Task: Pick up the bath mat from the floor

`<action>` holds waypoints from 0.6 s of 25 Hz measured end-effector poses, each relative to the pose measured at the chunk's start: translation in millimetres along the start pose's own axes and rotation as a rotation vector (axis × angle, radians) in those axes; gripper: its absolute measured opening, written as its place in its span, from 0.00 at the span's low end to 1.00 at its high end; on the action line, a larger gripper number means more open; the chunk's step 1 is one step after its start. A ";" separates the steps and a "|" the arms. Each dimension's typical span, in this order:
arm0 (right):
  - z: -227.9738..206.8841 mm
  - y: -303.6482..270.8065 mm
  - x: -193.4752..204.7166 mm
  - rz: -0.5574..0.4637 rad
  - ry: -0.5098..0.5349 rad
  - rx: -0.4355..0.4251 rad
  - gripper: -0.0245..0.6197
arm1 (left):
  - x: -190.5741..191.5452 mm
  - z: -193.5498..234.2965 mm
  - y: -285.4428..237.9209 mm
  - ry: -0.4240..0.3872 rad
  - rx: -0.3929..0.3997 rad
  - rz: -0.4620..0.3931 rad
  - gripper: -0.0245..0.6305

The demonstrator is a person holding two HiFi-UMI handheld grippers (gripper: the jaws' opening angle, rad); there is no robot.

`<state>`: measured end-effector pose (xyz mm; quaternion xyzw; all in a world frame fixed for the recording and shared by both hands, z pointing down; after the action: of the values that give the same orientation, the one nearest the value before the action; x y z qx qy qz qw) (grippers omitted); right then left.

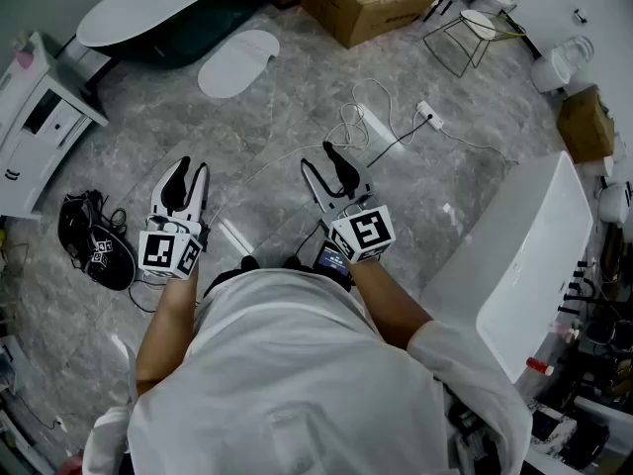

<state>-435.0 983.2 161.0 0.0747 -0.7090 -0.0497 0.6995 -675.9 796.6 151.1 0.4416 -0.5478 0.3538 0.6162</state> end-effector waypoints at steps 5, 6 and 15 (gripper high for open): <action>-27.1 12.3 -5.2 -0.048 0.013 -0.018 0.33 | 0.1 -13.6 -13.9 0.001 0.012 -0.018 0.25; -32.5 16.1 -4.7 -0.057 0.005 -0.020 0.35 | 1.8 -16.7 -16.9 0.001 0.019 -0.013 0.25; -67.1 62.6 4.4 -0.064 -0.049 0.040 0.36 | 18.2 -59.0 -31.5 0.037 0.065 0.020 0.25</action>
<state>-370.3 1046.3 177.4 0.1100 -0.7239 -0.0595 0.6785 -622.8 839.4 163.5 0.4492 -0.5291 0.3857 0.6079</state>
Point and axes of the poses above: the fingertips, and each gripper's own axes: y backward along the fingers, z to its left, x out of its underside, the point moved 9 cm from there along y, backward along the fingers, and after that the axes turned 9 degrees about -z, right-handed, at the moved point
